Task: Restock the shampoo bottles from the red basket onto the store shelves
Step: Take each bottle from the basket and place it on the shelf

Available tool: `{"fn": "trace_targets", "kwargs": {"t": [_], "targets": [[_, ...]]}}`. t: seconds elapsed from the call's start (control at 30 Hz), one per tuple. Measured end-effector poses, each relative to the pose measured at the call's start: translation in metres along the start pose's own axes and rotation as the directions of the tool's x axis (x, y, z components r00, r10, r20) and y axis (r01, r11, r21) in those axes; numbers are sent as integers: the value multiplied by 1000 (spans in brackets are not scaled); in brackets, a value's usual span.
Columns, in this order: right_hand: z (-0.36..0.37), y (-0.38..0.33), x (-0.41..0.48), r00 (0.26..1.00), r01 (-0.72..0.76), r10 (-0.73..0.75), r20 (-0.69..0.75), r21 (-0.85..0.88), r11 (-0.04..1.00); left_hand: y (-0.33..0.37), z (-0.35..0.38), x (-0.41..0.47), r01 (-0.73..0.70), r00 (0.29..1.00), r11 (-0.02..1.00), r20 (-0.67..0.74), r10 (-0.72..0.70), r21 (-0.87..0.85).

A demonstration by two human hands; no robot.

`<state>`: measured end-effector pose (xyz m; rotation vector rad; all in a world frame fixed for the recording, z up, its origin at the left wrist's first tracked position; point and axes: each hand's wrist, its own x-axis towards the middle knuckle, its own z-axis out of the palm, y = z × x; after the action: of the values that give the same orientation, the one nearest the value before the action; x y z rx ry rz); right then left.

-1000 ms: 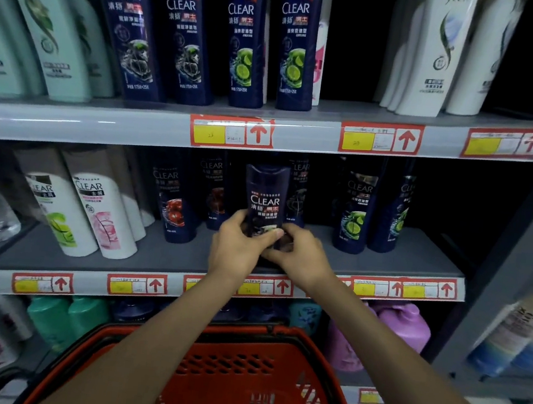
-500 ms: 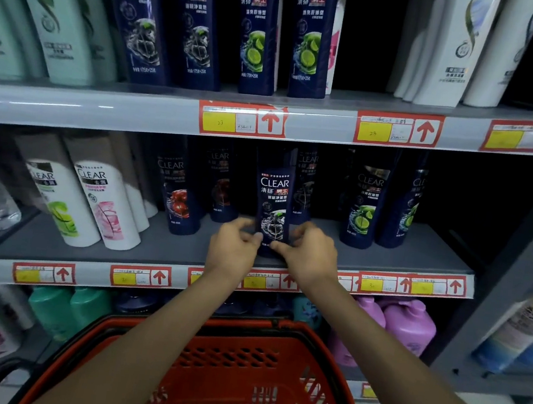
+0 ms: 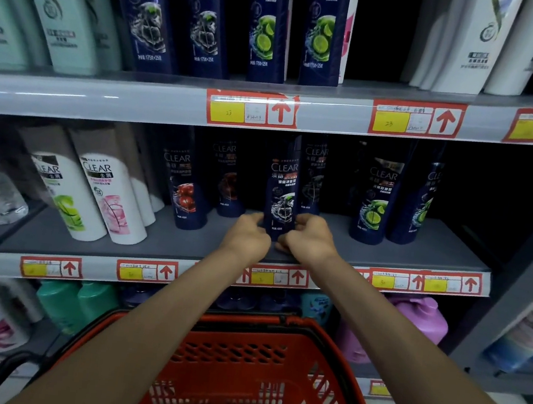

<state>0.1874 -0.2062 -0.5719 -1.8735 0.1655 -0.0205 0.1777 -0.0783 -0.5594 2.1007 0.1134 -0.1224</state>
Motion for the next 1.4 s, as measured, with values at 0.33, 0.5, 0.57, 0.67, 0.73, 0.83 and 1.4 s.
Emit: {"fn": "trace_targets", "kwargs": {"t": [0.33, 0.5, 0.57, 0.67, 0.73, 0.83, 1.4], "targets": [[7, 1, 20, 999, 2, -2, 33, -2, 1000, -4, 4, 22, 3, 1000, 992, 30, 1, -127], [7, -1, 22, 999, -8, 6, 32, 55, 998, -8, 7, 28, -20, 999, 973, 33, 29, -232], [7, 0, 24, 1000, -9, 7, 27, 64, 998, -13, 7, 31, -5, 1000, 972, 29, 12, -236], [8, 2, 27, 1000, -15, 14, 21, 75, 997, -23, 8, 37, 10, 1000, 980, 20, -6, -200], [9, 4, 27, 1000, -25, 23, 22, 87, 996, -23, 6, 35, 20, 999, 987, 29, -15, -157], [9, 9, 27, 1000, -11, 11, 6, 51, 999, -16, 4, 24, 24, 999, 994, 43, -20, -108], [-97, 10, -63, 969, 142, -223, -106, -498, 855, 25, 21, -55, -197, 974, 888, -22, 226, 416]]}}
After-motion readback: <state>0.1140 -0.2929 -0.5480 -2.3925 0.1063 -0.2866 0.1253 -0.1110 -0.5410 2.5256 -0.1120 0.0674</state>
